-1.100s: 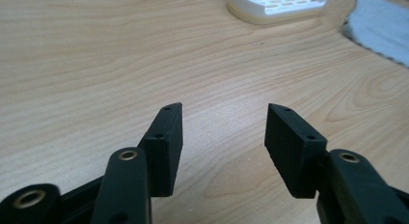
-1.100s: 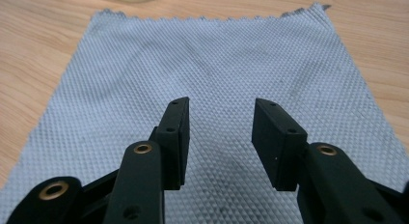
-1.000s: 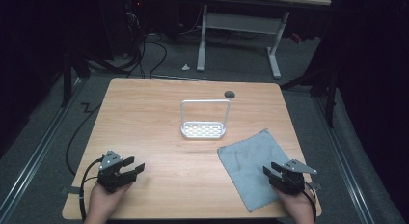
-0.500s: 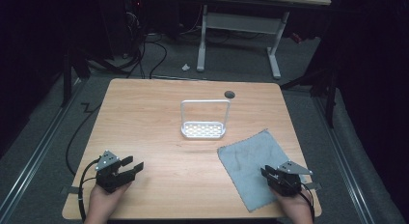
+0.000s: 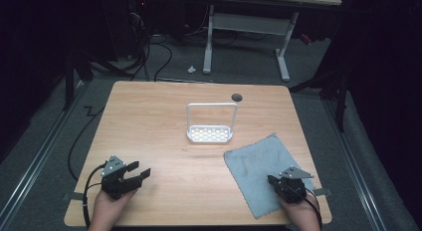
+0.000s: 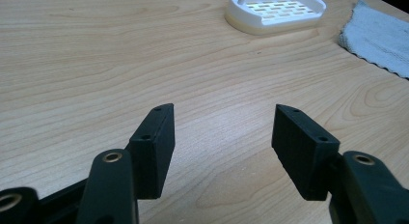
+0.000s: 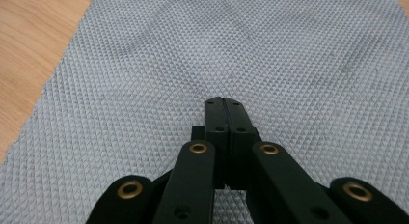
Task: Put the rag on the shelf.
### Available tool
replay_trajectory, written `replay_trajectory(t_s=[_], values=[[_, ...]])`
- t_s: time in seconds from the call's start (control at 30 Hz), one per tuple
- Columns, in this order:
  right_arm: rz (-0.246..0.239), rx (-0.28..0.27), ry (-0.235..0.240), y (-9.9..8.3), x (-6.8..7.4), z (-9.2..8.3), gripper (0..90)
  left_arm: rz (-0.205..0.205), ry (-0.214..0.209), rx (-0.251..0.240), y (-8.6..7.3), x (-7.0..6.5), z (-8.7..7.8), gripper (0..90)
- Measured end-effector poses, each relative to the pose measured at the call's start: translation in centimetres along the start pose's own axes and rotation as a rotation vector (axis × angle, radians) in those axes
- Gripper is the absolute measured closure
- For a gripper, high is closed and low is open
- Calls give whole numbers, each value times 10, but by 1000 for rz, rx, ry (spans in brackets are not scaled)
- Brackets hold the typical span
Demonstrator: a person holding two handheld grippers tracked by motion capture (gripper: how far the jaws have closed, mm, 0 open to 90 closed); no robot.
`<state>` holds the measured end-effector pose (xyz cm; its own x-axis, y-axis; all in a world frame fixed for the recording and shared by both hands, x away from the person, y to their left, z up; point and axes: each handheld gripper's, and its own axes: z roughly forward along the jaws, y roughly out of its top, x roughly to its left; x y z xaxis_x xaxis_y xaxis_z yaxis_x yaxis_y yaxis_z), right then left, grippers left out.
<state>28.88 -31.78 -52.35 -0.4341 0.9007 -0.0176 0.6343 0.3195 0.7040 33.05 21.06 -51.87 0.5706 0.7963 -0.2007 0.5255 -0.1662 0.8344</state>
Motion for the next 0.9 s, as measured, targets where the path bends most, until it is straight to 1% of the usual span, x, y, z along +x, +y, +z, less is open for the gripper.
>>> replay_trajectory(t_s=[0.07,0.1,0.2,0.3,0.37,0.4,0.47,0.5,0.53,0.57,0.6,0.63,0.73,0.77,0.8,0.83,0.87,0.9], values=[[-3,-1,7,0,2,0,900,1,0,-1,0,-1,0,413],[-16,-2,20,1,6,1,900,1,-1,-1,0,-1,0,413],[-31,-2,41,2,13,2,900,10,1,-3,1,-3,0,412],[-50,2,69,5,25,4,900,16,-8,-1,1,-6,2,411],[-73,4,81,6,33,6,900,18,-12,3,1,-7,2,409],[-80,6,90,8,37,6,900,19,-25,10,2,-10,4,405],[-96,7,112,10,47,9,900,32,-37,16,3,-16,7,393],[-112,9,121,11,51,10,900,38,-44,16,3,-19,7,392],[-112,9,121,11,51,10,900,38,-44,16,3,-19,7,392],[-139,10,135,14,61,12,900,43,-54,15,4,-23,8,393],[-150,16,145,15,66,12,900,47,-63,14,5,-26,9,393],[-166,15,152,16,71,13,900,60,-79,13,6,-34,11,393],[-204,20,171,19,84,15,900,81,-113,25,7,-49,16,394],[-212,14,179,19,88,16,900,86,-125,29,7,-55,18,393],[-212,14,179,19,88,16,900,86,-125,29,7,-55,18,393],[-220,16,187,20,92,17,900,96,-140,36,7,-62,22,393],[-238,15,196,22,98,18,899,110,-165,47,7,-74,27,396],[-244,16,205,23,100,18,893,121,-180,56,7,-80,30,397]])
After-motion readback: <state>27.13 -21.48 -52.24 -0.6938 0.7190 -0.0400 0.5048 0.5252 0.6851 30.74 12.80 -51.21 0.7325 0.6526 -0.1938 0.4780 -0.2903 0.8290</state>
